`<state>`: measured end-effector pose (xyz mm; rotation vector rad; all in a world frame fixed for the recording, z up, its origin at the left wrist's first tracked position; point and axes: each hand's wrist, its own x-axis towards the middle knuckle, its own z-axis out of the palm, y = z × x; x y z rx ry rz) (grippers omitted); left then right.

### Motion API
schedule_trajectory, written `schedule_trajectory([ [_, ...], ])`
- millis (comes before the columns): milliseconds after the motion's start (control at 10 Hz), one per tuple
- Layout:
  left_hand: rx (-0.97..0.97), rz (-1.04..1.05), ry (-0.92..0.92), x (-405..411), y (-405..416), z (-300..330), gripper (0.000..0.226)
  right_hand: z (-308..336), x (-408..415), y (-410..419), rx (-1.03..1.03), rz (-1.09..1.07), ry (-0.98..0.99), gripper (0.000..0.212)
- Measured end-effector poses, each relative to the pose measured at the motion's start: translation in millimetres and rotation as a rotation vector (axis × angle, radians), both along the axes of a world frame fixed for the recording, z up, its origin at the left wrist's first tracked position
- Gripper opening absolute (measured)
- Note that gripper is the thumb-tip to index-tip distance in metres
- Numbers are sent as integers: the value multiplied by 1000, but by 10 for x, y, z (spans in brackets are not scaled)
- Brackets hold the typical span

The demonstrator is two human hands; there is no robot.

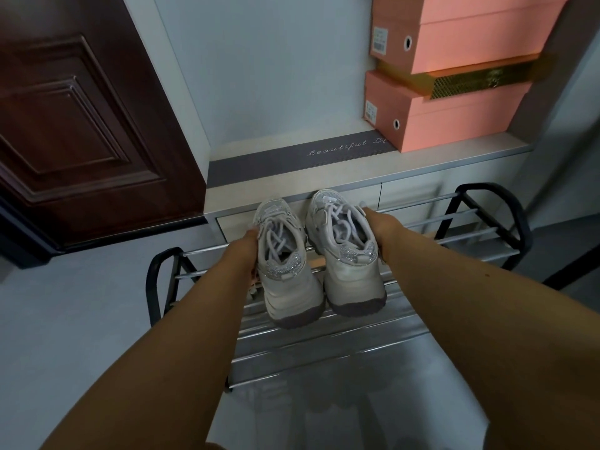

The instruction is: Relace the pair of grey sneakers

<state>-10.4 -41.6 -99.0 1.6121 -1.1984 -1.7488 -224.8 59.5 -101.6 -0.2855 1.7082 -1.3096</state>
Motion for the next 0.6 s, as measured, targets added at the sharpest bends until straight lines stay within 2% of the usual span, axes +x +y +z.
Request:
schedule_trajectory([
  [200, -38, 75, 6, 80, 97, -26, 47, 62, -22, 54, 4, -58, 39, 56],
  [300, -73, 86, 2, 97, 155, 8, 47, 113, -2, 86, 11, -54, 66, 47],
  [400, -108, 86, -41, 125, 192, 72, 51, 190, 25, 127, 35, -37, 97, 47],
  [500, -141, 114, -38, 85, 186, 120, 43, 239, 38, 118, 8, -38, 113, 50],
  [600, -239, 126, -98, 114, 260, 254, 44, 363, 116, 191, 9, -41, 187, 56],
])
